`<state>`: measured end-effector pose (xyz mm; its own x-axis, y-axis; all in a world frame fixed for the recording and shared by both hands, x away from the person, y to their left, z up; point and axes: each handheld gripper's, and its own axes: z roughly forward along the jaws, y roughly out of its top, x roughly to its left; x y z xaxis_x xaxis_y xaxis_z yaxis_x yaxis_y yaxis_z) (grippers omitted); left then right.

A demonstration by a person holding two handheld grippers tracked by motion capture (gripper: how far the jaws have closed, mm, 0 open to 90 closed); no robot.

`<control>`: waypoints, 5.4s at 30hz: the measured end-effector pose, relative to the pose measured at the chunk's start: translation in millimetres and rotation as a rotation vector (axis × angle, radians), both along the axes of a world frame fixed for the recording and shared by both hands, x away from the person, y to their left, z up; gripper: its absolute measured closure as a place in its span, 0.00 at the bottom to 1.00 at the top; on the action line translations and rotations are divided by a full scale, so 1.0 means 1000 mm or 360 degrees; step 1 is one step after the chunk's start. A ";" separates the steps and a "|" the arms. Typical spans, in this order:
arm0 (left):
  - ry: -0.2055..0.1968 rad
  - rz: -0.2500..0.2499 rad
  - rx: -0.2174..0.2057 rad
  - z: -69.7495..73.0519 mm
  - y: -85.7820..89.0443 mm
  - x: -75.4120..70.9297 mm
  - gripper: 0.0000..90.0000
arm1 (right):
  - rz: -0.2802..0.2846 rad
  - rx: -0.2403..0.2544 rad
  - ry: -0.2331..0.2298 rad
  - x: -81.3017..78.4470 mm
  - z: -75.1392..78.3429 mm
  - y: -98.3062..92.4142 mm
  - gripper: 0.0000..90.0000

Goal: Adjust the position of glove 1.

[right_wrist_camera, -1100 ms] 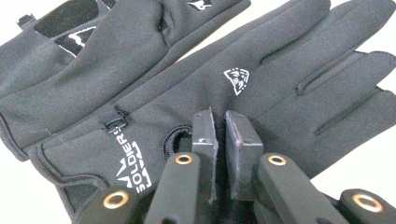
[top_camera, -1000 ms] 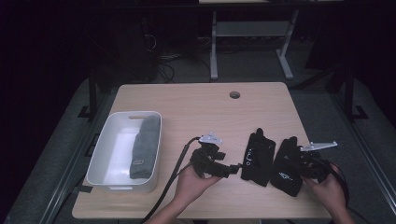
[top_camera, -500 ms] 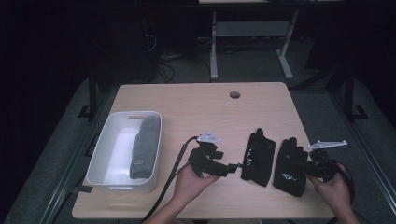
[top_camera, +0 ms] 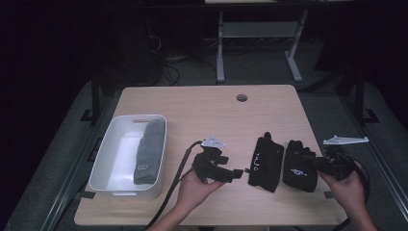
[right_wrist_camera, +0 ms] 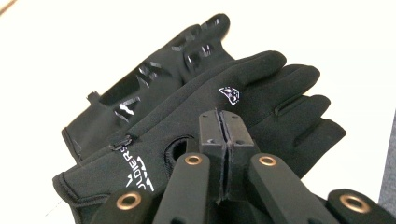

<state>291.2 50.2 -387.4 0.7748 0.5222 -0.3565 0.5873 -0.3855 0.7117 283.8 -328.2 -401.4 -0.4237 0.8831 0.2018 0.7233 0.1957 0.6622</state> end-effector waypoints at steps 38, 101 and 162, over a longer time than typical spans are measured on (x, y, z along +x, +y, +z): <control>0.0074 0.0005 0.0014 -0.021 -0.007 0.005 0.28 | 0.0187 0.0008 0.0067 0.032 -0.024 0.087 0.97; 0.0407 -0.0075 0.0132 -0.074 -0.080 0.024 0.46 | -0.0097 0.0128 0.0289 0.072 -0.058 0.039 0.49; 0.0230 -0.0052 -0.0046 -0.017 -0.016 0.028 0.92 | 0.0021 0.0492 0.0165 0.068 0.009 0.070 0.87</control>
